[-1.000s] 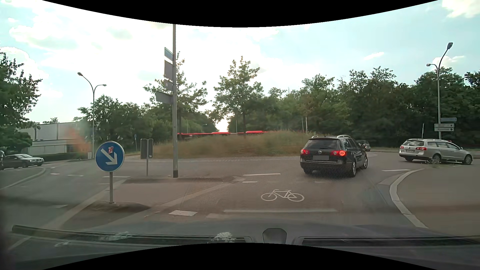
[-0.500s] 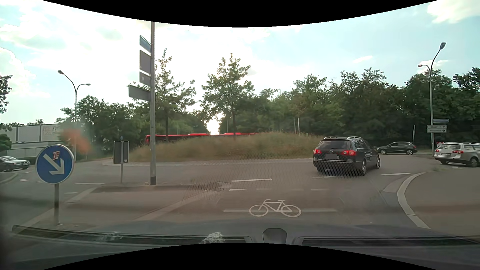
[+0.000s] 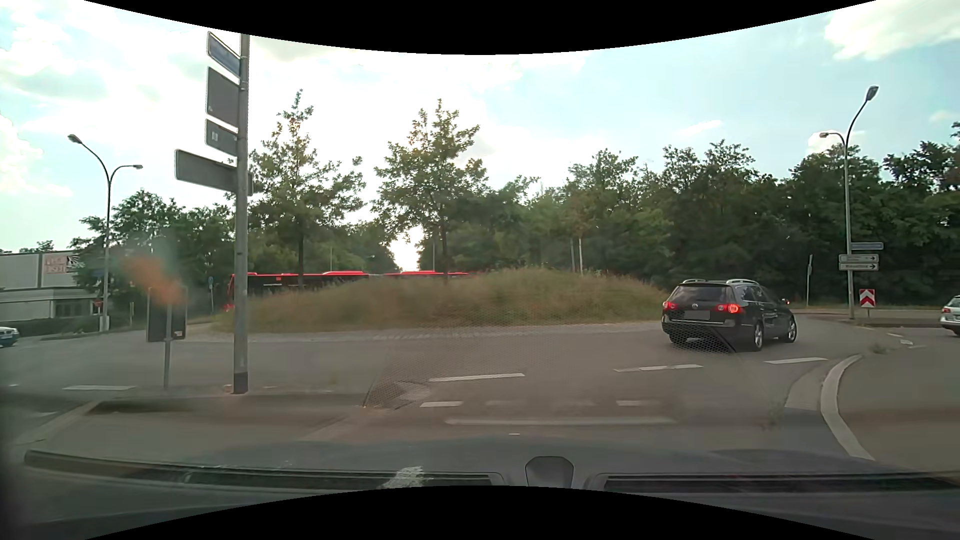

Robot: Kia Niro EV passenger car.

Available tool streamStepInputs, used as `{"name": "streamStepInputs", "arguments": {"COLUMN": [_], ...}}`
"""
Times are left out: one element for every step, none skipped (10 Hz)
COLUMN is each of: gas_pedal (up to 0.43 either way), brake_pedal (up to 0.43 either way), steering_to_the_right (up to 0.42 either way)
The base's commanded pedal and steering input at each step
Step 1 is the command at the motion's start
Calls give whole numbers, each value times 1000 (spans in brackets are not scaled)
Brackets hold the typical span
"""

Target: Follow the waypoints while adhering to traffic rules and regulations

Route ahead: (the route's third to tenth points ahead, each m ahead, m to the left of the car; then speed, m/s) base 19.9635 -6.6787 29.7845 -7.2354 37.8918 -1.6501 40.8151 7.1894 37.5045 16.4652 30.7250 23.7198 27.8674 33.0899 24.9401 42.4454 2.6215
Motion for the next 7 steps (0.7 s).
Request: {"name": "streamStepInputs", "arguments": {"gas_pedal": [220,240,268,280,299,311,311], "brake_pedal": [0,0,0,0,0,0,0], "steering_to_the_right": [158,158,165,177,186,199,208]}}
